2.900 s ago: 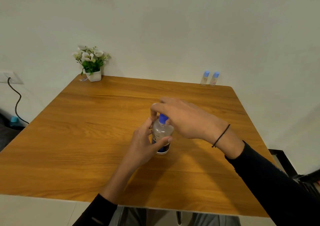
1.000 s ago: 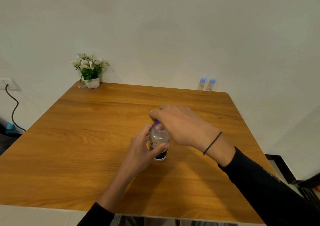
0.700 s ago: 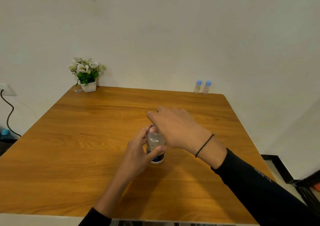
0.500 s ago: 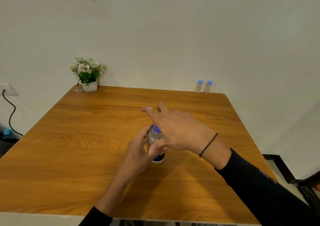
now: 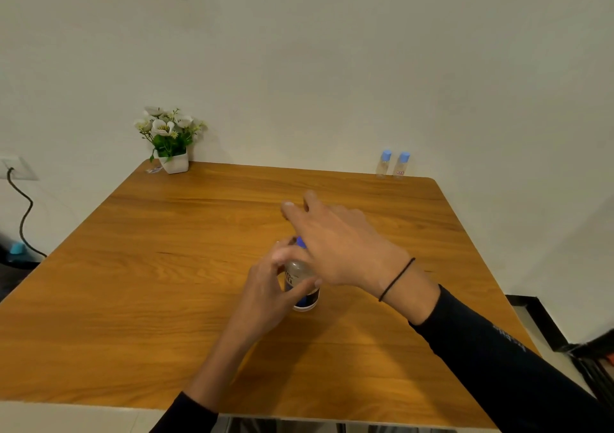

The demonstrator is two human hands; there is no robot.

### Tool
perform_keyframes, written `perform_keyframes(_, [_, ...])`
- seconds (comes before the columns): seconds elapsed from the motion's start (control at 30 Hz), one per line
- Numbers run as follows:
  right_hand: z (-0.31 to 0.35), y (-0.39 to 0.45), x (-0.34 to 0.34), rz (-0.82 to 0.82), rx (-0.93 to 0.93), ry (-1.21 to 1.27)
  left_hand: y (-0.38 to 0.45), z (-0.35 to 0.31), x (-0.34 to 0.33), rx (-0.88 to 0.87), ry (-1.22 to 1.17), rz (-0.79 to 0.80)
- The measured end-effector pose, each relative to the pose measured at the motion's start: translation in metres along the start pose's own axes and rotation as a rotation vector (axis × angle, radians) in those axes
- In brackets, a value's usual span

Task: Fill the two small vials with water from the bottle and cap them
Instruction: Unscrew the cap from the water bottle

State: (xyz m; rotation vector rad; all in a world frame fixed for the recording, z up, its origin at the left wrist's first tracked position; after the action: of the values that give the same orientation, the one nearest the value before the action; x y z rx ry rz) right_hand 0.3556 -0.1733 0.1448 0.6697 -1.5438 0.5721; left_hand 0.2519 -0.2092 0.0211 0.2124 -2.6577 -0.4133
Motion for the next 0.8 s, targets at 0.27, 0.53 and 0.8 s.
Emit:
perform_keyframes(0.27, [-0.013,-0.008,0.004,-0.088,0.142,0.190,0.002,0.002,0.000,0.023,-0.043,-0.001])
perform_keyframes(0.53, [-0.071,-0.033,-0.027,-0.381,-0.049,0.638,0.006,0.003,0.005,0.007,-0.034,0.015])
perform_keyframes(0.8, [-0.085,-0.029,-0.122,-0.379,-0.364,0.688,0.015,0.011,0.017,-0.002,0.016,0.028])
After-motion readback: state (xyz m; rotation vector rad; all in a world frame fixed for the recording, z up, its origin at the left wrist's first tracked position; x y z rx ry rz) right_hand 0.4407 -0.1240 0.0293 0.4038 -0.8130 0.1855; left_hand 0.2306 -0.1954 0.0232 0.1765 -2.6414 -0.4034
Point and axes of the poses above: each hand's wrist, its own y-axis towards the middle knuckle, its own x-axis out of the back of the hand, z = x × y, the point moved 5 cm from there along y, towards the middle knuckle, and after that the axes turned 2 degrees about -z, right-handed, at the moved point
